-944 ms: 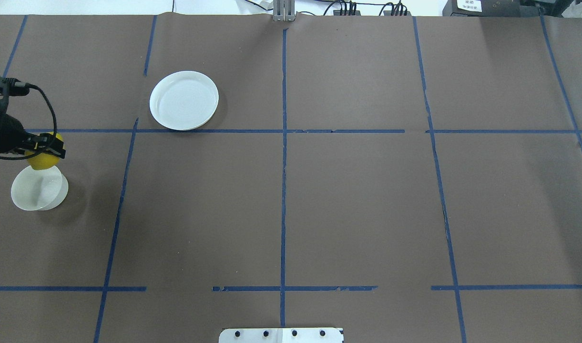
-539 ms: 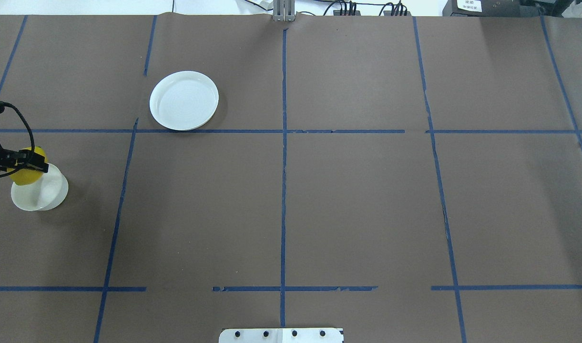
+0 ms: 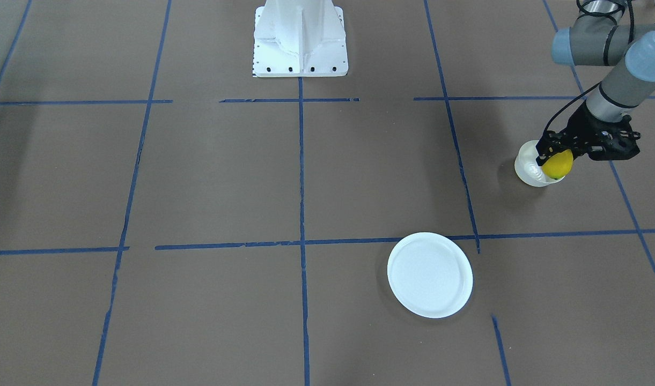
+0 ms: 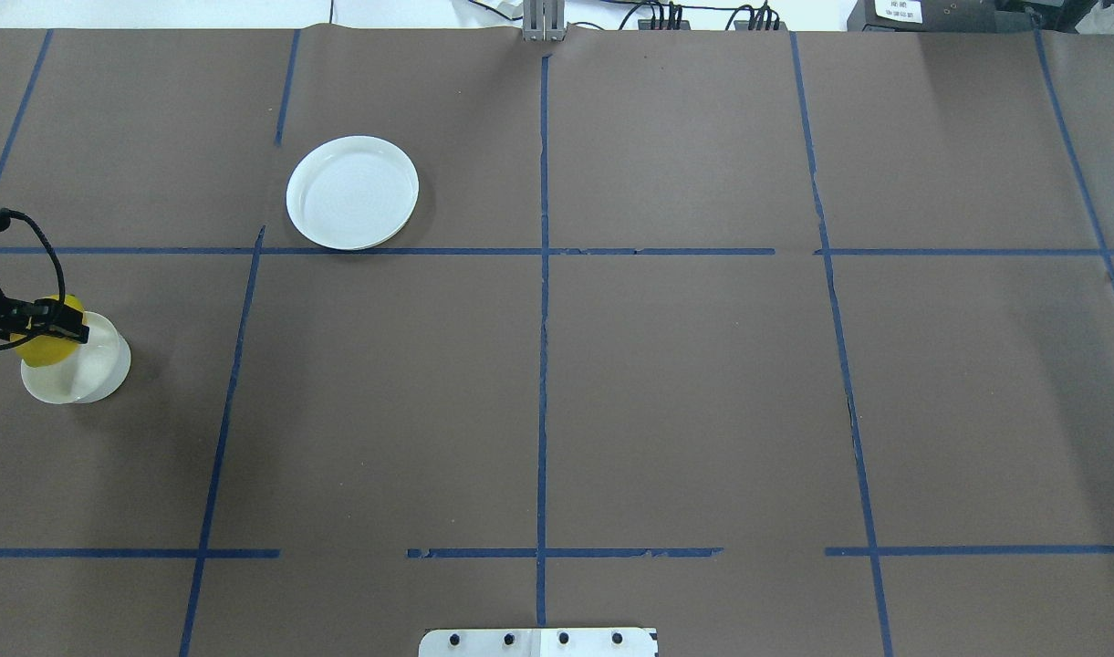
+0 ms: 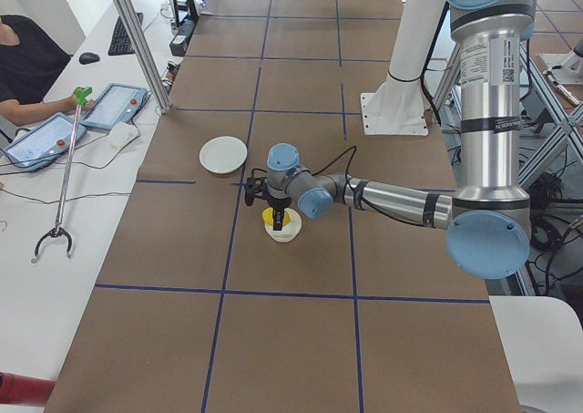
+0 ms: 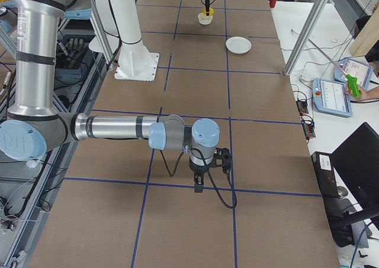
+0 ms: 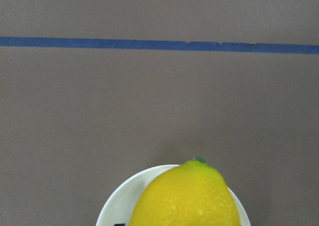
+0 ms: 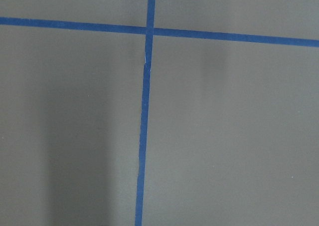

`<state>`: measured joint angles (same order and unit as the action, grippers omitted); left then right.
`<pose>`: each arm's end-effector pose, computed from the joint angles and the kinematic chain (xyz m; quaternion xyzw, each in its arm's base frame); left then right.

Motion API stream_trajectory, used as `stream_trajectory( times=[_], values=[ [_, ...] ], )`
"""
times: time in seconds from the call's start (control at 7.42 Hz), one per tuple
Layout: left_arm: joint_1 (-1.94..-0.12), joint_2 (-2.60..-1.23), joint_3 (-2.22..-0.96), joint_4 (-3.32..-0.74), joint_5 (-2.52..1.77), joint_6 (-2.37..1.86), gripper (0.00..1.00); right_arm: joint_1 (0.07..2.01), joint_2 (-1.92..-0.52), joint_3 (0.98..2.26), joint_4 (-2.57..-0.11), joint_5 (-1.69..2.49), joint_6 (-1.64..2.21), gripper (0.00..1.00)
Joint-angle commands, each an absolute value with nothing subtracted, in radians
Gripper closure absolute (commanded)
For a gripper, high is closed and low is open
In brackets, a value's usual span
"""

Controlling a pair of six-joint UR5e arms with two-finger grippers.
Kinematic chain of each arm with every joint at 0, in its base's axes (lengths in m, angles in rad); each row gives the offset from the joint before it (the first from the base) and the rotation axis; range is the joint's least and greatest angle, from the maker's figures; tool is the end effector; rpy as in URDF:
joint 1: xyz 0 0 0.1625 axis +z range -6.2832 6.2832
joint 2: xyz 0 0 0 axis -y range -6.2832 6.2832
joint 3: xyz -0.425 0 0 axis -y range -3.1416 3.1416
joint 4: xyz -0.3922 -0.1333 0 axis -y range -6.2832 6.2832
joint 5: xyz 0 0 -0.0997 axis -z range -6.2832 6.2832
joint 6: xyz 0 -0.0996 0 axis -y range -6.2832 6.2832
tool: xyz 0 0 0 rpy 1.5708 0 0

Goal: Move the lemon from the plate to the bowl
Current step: 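Lower the lemon into the bowl and open the left gripper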

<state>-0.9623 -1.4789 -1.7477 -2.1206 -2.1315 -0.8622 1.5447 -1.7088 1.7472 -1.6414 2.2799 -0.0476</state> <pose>0.2097 -0.4415 0.5612 0.0461 0.3961 -0.0298 0.9165 0.0572 -0.4323 0.6472 -0.0114 -0.3473 -0.0290 0.9373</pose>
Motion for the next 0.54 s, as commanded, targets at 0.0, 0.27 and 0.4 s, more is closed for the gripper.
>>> stream_trajectory(
  times=[0.0,0.27,0.4],
  values=[
    [-0.962,-1.479,-1.746,-2.125,-2.135,-0.861,0.0,1.545,-1.709,1.747,-1.641,2.279,-0.048,0.0],
    [-0.963,-1.479,-1.767,-2.119,-2.137,-0.861,0.0,1.545,-1.709,1.747,-1.641,2.279,-0.048,0.0],
    [-0.965,-1.486,-1.785,-2.114,-2.143,-0.861,0.0,1.545,-1.709,1.747,-1.641,2.279,-0.048,0.0]
  ],
)
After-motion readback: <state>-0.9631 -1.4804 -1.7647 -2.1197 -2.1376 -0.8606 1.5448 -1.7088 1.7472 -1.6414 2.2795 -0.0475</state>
